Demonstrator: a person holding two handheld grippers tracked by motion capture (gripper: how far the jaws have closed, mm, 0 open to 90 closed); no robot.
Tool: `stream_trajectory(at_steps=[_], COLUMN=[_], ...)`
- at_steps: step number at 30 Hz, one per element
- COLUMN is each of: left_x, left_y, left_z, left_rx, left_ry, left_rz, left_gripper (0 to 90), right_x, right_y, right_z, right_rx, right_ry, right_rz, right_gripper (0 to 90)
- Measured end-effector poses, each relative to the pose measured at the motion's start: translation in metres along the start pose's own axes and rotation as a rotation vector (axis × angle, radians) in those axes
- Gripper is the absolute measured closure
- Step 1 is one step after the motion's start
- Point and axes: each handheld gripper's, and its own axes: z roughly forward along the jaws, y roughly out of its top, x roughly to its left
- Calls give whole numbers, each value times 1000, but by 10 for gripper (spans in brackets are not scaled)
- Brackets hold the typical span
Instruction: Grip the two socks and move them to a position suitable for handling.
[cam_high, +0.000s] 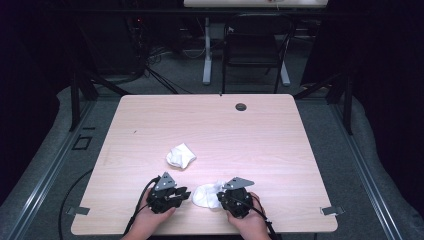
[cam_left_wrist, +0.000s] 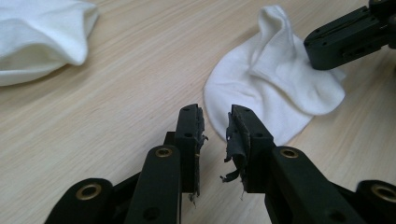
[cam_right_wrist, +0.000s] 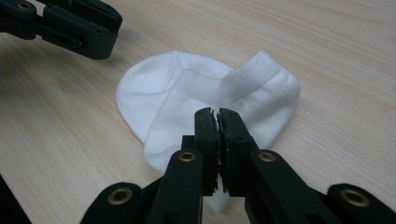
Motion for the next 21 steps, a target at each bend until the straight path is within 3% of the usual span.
stream_trajectory(at_steps=[3, 6, 12, 21], left_x=[-4, -9, -10, -8], left_y=[2, 2, 2, -1], left_z=[7, 12, 12, 14], left_rx=[3, 26, 24, 41], left_ry=[-12, -22, -28, -30], left_rz=[-8, 18, 10, 15], left_gripper=[750, 772, 792, 816], right_x=[-1, -2, -2, -1], right_y=[0, -1, -1, 0], right_z=[2, 8, 12, 16], right_rx=[-3, 15, 11, 0], right_ry=[-4, 1, 23, 38], right_rz=[8, 5, -30, -36], right_gripper=[862, 869, 880, 885])
